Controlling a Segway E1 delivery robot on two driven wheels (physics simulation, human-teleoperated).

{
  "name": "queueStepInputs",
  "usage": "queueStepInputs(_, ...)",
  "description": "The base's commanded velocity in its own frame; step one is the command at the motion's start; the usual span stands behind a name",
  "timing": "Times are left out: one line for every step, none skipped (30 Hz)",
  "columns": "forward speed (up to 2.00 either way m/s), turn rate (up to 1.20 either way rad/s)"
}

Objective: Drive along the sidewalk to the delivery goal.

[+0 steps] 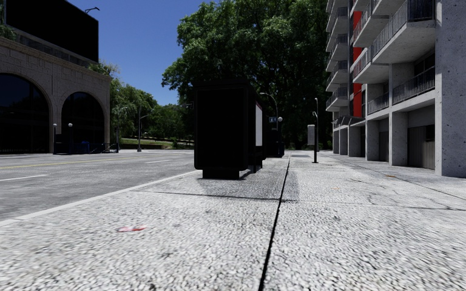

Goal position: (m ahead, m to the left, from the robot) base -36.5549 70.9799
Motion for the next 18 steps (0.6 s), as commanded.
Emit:
queueStepInputs(0.01, 0.00)
queueStepInputs(0.10, 0.00)
queueStepInputs(0.37, 0.00)
queueStepInputs(0.90, -0.08)
queueStepInputs(0.90, -0.08)
queueStepInputs(1.11, -0.18)
queueStepInputs(1.15, -0.24)
queueStepInputs(0.98, -0.27)
queueStepInputs(0.87, -0.28)
queueStepInputs(0.87, -0.28)
queueStepInputs(0.84, -0.29)
queueStepInputs(0.83, -0.39)
queueStepInputs(0.82, -0.47)
queueStepInputs(0.82, -0.49)
queueStepInputs(0.82, -0.49)
queueStepInputs(0.83, -0.50)
queueStepInputs(0.85, -0.50)
queueStepInputs(0.89, -0.50)
